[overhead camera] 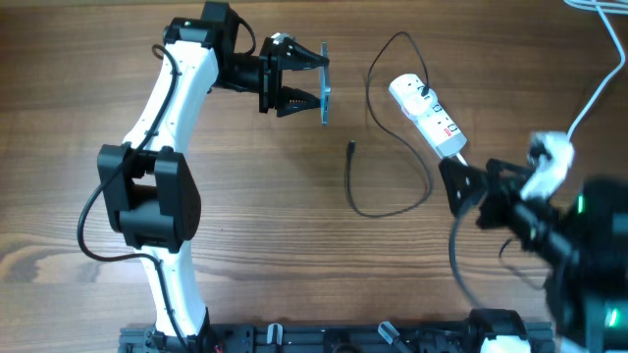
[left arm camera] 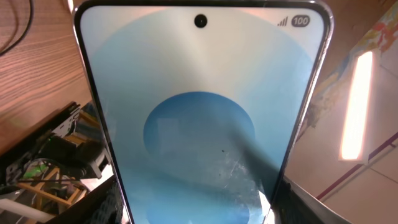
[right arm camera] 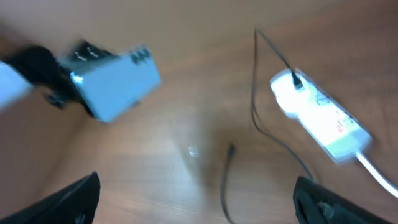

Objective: Plug charger to phone and switch on socket

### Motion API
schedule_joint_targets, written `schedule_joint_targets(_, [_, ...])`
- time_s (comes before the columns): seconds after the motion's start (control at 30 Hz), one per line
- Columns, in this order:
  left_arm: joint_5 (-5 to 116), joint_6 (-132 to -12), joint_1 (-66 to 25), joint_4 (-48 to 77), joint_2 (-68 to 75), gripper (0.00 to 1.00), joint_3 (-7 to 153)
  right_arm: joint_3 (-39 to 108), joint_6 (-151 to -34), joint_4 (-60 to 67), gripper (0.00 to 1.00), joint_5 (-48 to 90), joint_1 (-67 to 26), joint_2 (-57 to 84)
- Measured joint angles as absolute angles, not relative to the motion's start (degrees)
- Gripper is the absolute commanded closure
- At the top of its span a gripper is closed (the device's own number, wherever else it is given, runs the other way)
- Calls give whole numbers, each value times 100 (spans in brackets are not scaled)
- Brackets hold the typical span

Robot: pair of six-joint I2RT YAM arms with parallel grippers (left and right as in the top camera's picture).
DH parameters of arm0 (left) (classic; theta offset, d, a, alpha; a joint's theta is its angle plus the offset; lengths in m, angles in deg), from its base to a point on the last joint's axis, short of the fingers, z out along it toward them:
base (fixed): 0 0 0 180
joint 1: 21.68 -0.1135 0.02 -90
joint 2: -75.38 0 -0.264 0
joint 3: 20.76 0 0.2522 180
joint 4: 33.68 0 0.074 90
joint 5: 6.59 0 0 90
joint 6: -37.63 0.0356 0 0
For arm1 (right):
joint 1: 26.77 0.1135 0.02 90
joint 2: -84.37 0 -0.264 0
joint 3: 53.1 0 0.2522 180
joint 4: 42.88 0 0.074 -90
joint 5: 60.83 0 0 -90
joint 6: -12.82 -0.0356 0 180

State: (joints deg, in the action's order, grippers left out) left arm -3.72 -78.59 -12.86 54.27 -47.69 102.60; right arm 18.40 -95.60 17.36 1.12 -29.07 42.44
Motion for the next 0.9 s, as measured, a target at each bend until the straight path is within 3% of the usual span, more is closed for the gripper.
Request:
schedule_joint_targets(0.13, [-374,-7859,-1286,5427,-4769,39,10260,2458,-9046,1211,0,-1451,-2850,3033])
schedule_joint_targets(0.23, [-374,-7859,-1286,5425,-4769,39,10260,2727,-8889,1360,1,-1486,-2158,2622])
schedule_joint_targets(0.43, [-374,-7859,-1286,5423,-4769,39,10262,3968,-9127,2153,1,2146,1270,1667])
schedule_joint_targets(0.5, [-374,-7859,-1286,5416,-4767,39,10262,4510,-9416,2363,7,3615,2183,932])
schedule_joint_targets(0.6, [-372,-7859,-1286,5423,-4767,39,10262,5000,-9787,2453,7,4592,2483,211])
schedule_joint_targets(0.7, [-372,-7859,-1286,5421,-4767,39,10262,5376,-10183,2313,20,5600,2498,-364])
schedule_joint_targets(0.83, [-372,-7859,-1286,5421,-4767,38,10262,5393,-10602,2101,21,6170,2494,-543])
schedule_joint_targets(0.9, [-372,-7859,-1286,5418,-4767,38,10262,5393,-10727,1994,29,6301,2489,-624])
